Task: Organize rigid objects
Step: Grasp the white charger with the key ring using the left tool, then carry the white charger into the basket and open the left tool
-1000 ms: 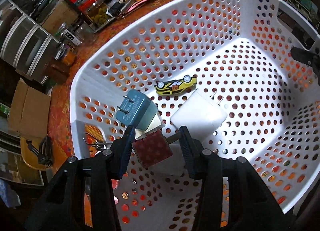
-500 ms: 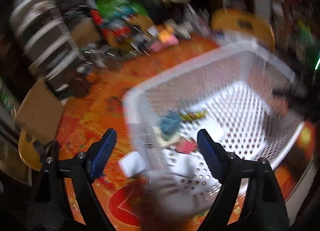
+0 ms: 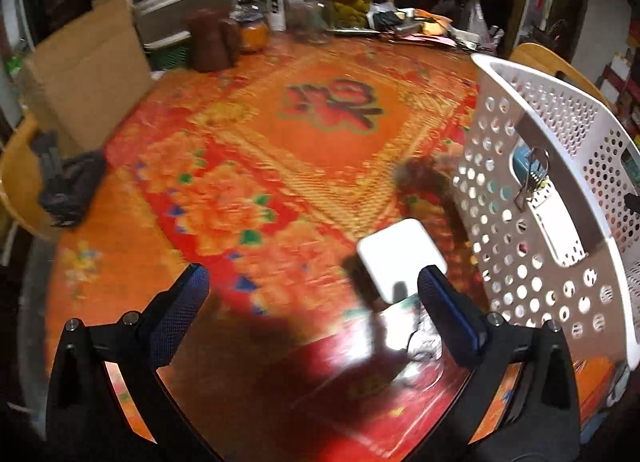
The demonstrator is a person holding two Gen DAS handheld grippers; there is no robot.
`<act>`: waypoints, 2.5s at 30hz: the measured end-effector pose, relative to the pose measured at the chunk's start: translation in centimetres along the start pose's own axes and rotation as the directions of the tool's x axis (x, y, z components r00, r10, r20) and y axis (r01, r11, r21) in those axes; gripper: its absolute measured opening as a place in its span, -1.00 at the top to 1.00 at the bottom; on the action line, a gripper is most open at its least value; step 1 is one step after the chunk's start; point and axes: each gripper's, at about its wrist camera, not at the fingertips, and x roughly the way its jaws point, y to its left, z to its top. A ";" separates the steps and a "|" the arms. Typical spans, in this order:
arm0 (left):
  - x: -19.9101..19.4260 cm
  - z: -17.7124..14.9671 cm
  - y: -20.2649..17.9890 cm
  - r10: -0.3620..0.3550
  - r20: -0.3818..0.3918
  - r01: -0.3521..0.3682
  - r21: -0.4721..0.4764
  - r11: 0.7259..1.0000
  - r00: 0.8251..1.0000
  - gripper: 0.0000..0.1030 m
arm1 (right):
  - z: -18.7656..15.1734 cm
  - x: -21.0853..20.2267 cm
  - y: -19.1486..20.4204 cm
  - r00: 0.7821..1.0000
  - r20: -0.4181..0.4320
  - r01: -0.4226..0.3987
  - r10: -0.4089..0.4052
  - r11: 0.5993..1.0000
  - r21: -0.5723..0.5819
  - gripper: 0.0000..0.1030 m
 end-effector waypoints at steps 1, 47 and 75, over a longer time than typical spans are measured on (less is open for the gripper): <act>0.5 0.1 -0.4 -0.020 -0.003 0.020 0.008 1.000 1.000 -1.00 | 0.0 0.0 0.0 1.000 -0.001 0.001 -0.001 1.000 -0.001 0.73; -0.3 0.5 -0.4 0.110 0.164 -0.107 -0.030 0.994 0.980 -0.03 | -0.3 0.1 -0.2 1.000 -0.001 0.003 -0.003 1.000 -0.007 0.73; -9.9 8.0 -17.5 0.155 0.133 -0.190 0.315 0.930 0.979 -0.03 | -0.2 0.0 -0.2 1.000 0.003 -0.016 0.016 1.000 -0.013 0.73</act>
